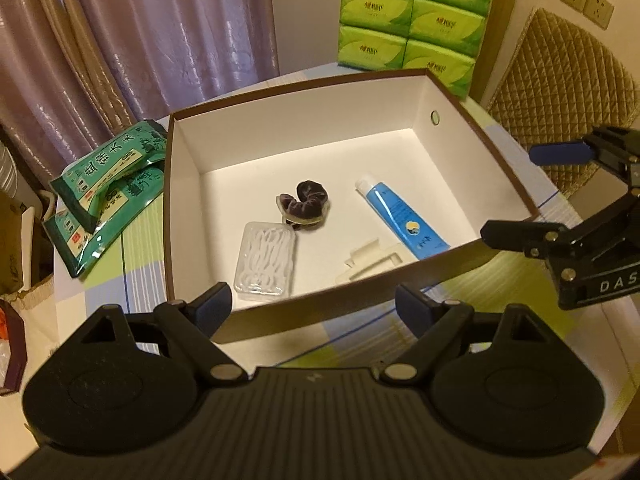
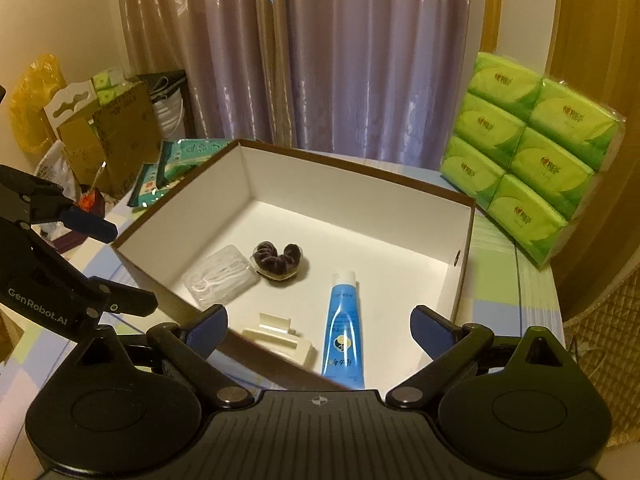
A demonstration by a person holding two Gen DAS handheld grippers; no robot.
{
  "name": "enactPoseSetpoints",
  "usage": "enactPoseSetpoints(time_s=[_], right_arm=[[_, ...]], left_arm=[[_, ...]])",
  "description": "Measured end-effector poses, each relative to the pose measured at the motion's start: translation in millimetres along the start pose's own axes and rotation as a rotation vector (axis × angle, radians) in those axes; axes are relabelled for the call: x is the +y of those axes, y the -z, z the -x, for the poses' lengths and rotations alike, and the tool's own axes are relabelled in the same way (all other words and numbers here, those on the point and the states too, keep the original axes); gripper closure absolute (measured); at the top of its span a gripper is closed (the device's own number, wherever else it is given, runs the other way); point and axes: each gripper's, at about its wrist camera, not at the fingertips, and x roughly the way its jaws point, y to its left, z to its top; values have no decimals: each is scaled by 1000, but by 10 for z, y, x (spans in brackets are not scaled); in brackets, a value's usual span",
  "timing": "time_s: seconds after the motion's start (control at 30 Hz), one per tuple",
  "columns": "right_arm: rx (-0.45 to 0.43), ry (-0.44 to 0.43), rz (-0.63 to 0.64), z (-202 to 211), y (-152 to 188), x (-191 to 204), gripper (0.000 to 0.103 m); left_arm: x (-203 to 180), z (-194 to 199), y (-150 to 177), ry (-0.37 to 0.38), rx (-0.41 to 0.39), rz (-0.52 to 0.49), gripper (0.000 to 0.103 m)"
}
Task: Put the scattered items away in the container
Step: 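Withdraw both tools from the box toward the items on the table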
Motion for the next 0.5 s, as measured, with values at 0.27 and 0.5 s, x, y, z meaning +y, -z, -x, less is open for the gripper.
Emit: enactPoseSetpoints(time_s=[0.27,0.5], right_arm=[[-54,-11,2,297,31,89,7],[-72,-21,1,448,119,160,8]], left_arm=[[-67,284,142,-13,-60,36,17],[-140,445,296,-19,-94,46,17]])
